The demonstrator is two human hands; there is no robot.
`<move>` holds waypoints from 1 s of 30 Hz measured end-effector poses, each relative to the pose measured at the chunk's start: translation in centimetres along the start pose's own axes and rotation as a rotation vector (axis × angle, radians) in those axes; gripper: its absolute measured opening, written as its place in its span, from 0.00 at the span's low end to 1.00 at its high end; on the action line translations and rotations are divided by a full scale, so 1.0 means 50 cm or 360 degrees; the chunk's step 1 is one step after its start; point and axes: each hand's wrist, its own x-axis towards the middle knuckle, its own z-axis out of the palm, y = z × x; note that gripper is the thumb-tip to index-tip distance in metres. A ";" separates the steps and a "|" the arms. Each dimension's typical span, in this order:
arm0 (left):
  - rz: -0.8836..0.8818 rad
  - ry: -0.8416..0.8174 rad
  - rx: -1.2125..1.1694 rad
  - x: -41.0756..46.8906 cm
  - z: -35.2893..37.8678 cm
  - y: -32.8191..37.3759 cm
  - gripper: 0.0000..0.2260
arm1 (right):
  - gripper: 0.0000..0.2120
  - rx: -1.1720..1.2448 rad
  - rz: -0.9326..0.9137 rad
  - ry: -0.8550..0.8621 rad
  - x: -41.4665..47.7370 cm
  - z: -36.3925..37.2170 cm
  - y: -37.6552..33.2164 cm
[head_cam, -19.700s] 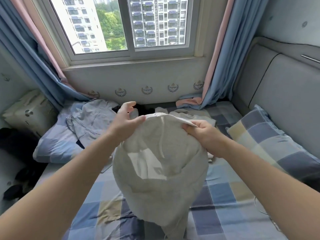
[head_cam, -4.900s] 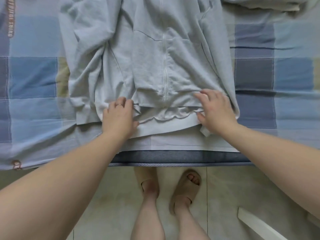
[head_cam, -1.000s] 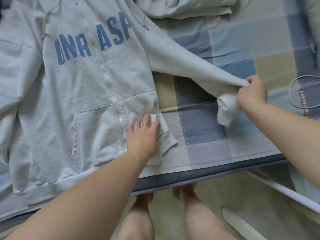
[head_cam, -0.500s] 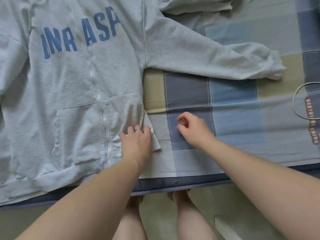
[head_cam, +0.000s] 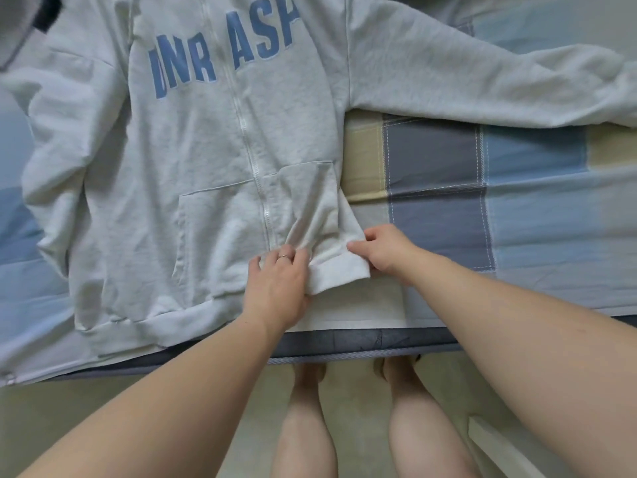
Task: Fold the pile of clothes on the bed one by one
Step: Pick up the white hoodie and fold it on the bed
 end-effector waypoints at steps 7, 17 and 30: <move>0.0316 0.0191 -0.0121 0.026 -0.013 0.062 0.14 | 0.15 0.0018 0.0091 0.0487 -0.108 -0.107 0.125; 0.0130 0.0111 -0.0218 0.046 0.021 0.128 0.20 | 0.19 0.0711 0.0209 0.0436 -0.031 -0.116 0.109; 0.0009 -0.0117 -0.0065 0.027 0.023 0.079 0.12 | 0.10 0.0115 -0.0055 0.0680 -0.054 -0.138 0.138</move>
